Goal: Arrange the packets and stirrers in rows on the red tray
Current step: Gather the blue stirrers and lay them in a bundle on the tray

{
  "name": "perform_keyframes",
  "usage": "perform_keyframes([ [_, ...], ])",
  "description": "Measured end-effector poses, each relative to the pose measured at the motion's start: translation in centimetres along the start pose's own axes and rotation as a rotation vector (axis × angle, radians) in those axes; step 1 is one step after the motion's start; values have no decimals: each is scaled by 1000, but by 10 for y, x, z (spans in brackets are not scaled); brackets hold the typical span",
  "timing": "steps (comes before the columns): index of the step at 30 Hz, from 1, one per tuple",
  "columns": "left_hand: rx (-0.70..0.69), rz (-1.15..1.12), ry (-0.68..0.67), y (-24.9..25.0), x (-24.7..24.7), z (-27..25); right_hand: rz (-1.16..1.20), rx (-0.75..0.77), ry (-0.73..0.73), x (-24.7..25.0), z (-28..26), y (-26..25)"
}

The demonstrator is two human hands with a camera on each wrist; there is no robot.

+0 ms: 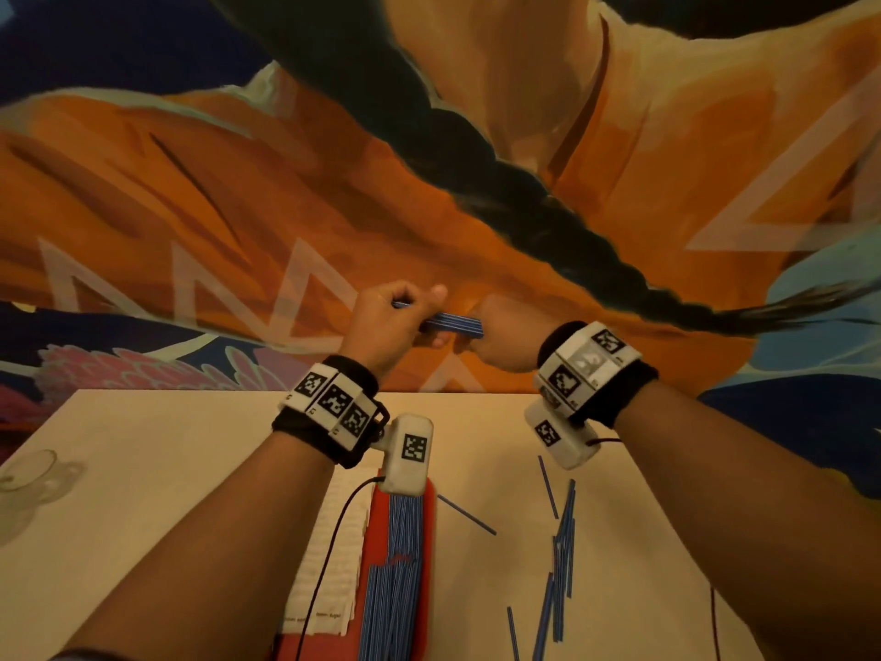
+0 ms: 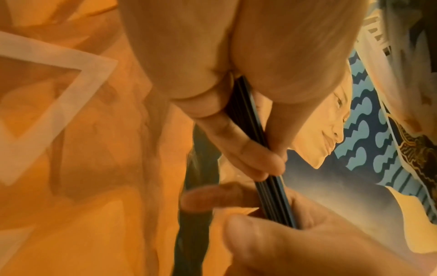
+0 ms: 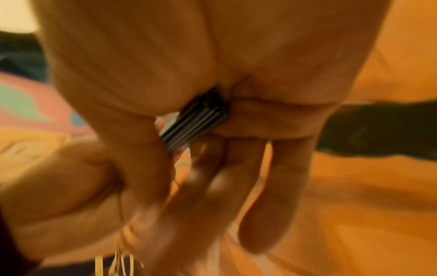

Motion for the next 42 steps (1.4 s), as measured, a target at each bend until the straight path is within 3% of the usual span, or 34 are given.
perform_keyframes([
  [3,94,165,297,-18,7,10,-244,-37,150,-11,-1,-5],
  [5,69,260,353,-22,7,13,-312,-28,200,-18,-3,-4],
  [10,-36,413,345,-24,-5,5,-232,-81,168,-34,-3,11],
  [12,83,413,298,-36,-7,5,-274,-42,183,-38,-5,15],
  [15,269,442,126,-51,-16,0,-292,-14,173,-50,-9,27],
  [20,226,543,95,-74,-35,-9,-131,-114,-5,-90,-13,58],
  [22,331,413,129,-93,-38,-18,-64,-126,-40,-107,-13,69],
  [26,622,-111,196,-127,-51,-48,52,-195,-64,-136,-11,84],
  [29,664,-280,179,-158,-73,-69,55,-211,-94,-160,-12,85],
  [34,841,-183,418,-189,-81,-84,-20,-143,-160,-212,-11,78],
  [35,820,32,418,-197,-76,-86,-20,-127,-180,-221,-11,76],
  [36,821,42,432,-207,-68,-86,-14,-110,-206,-229,-11,74],
  [37,879,-107,450,-222,-63,-85,-6,-95,-243,-237,-10,72],
  [38,841,-171,478,-235,-54,-83,3,-82,-292,-245,-10,70],
  [42,873,-96,493,-263,-24,-72,141,-107,-438,-270,-7,64],
])
Point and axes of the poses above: each hand's wrist, its own z-axis towards the middle knuckle, its own x-axis out of the back of the hand, y = z × x, the point moved 3 cm from there along z, towards the middle knuckle, and after that the axes turned 1 degree about -y, right-handed, at the moved point
